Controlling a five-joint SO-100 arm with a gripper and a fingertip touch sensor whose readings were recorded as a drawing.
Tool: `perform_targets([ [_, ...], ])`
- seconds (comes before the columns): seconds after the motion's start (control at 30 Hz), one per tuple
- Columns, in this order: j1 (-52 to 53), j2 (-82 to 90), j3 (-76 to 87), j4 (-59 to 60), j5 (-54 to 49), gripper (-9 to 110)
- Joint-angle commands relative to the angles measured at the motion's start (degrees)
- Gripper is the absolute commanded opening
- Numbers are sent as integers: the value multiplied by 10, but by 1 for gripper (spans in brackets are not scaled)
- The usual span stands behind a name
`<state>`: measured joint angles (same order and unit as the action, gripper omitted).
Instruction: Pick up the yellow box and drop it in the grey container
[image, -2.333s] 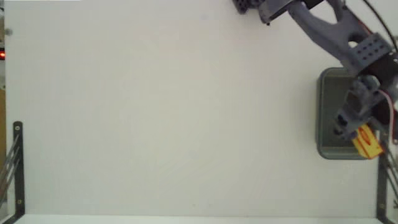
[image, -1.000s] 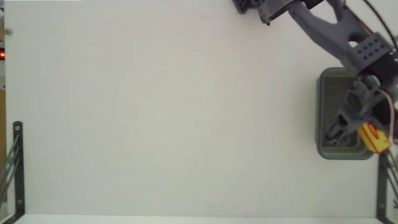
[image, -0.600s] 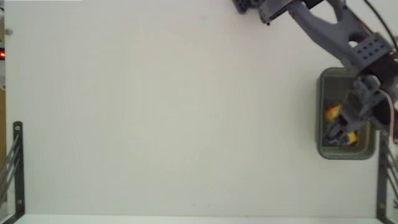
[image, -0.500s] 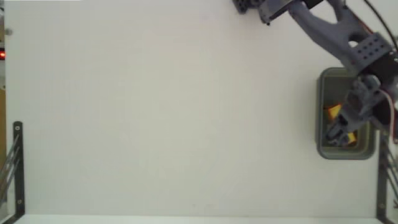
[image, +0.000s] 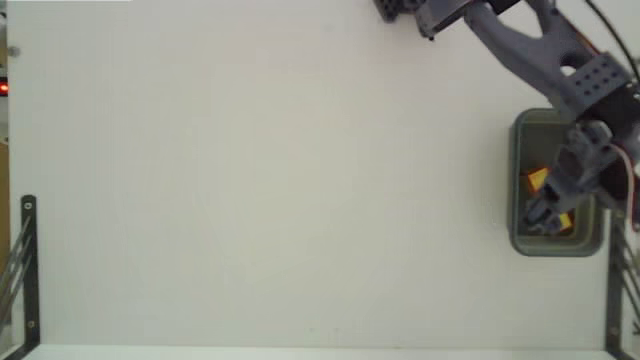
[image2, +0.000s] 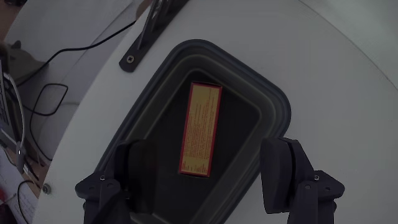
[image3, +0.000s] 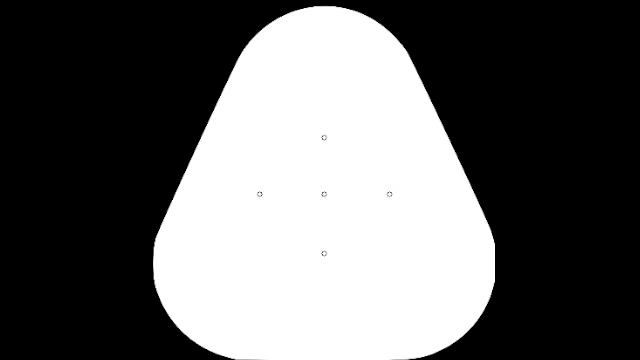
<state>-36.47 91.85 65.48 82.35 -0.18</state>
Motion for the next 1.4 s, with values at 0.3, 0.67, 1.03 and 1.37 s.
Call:
perform_targets([
  [0.3,-1,23,15,-6,2,110],
  [0.67,35,70,62,-6,2,110],
  [1.03,90,142,133,-6,2,110],
  [1.37,148,219,209,-5,2,110],
])
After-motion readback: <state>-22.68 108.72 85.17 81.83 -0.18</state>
